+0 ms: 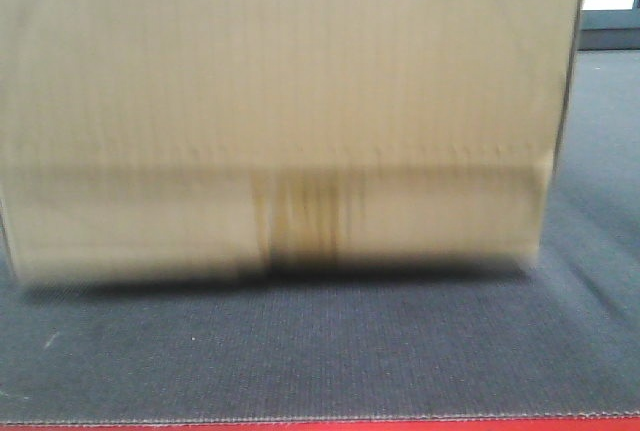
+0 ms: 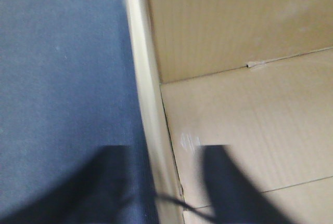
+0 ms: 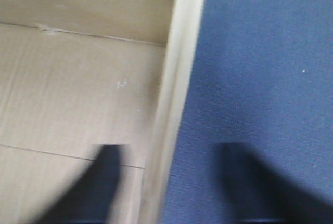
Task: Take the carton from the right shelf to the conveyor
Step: 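Lower the carton onto the conveyor and open both grippers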
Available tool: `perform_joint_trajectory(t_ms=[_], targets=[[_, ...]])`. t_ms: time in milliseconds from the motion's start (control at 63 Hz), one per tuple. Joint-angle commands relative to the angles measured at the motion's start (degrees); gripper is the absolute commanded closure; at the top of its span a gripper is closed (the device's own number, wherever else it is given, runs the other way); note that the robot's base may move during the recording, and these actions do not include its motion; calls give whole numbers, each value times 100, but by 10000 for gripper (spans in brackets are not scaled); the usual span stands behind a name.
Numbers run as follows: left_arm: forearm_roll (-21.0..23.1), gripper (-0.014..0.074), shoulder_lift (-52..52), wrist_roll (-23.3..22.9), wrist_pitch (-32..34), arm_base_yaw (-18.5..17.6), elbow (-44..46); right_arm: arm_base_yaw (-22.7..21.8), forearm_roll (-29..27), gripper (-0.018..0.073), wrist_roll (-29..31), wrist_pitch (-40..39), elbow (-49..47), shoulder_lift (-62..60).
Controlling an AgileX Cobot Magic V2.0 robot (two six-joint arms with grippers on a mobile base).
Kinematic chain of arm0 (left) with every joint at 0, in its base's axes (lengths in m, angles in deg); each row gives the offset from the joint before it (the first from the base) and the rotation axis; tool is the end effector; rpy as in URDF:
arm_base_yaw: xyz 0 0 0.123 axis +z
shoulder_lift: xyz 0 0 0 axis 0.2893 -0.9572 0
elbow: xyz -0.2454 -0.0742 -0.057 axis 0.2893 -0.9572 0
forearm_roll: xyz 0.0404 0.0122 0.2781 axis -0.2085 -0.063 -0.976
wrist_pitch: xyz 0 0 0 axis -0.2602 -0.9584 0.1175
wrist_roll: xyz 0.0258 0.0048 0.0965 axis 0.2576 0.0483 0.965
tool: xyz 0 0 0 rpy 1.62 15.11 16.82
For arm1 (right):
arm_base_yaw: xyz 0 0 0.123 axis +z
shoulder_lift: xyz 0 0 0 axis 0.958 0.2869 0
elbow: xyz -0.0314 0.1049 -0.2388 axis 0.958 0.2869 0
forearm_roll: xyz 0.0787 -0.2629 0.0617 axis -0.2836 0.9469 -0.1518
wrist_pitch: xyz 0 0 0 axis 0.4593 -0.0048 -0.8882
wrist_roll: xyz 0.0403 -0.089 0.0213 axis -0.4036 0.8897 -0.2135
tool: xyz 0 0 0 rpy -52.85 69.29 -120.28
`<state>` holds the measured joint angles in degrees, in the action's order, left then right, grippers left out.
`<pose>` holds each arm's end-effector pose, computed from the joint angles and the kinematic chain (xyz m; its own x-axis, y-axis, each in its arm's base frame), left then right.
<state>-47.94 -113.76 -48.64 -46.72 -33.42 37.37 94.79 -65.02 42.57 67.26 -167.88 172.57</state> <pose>0.3865 -0.0943 0.3326 -0.7203 0.1078 -0.6853 0.0750 0.9942 0.0776 0.3845 0.1528 0.3313 -0.7985 -0.1906 -0.5710 -0.2843 0.9555 0.0787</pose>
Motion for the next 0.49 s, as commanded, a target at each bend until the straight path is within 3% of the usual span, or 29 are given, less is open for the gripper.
perform_joint_trajectory(t_ms=[0, 32, 175, 334, 413, 477], targets=[[-37, 11, 41, 39, 113, 33, 36, -35, 104, -19, 54, -95, -116, -7], [-37, -26, 52, 39, 113, 33, 36, -35, 104, -16, 54, -66, -156, -7], [-37, 60, 210, 39, 88, 33, 36, -35, 104, -9, 54, 40, -400, -66], [-59, 69, 647, 84, 84, 103, 36, -35, 104, 1, 54, 40, -426, -360], [-59, 76, 898, 110, 84, 228, 36, -35, 228, 64, 54, 40, -426, -551], [-44, 104, 1106, 263, 62, 382, 36, -38, 338, 165, 54, 67, -426, -696]])
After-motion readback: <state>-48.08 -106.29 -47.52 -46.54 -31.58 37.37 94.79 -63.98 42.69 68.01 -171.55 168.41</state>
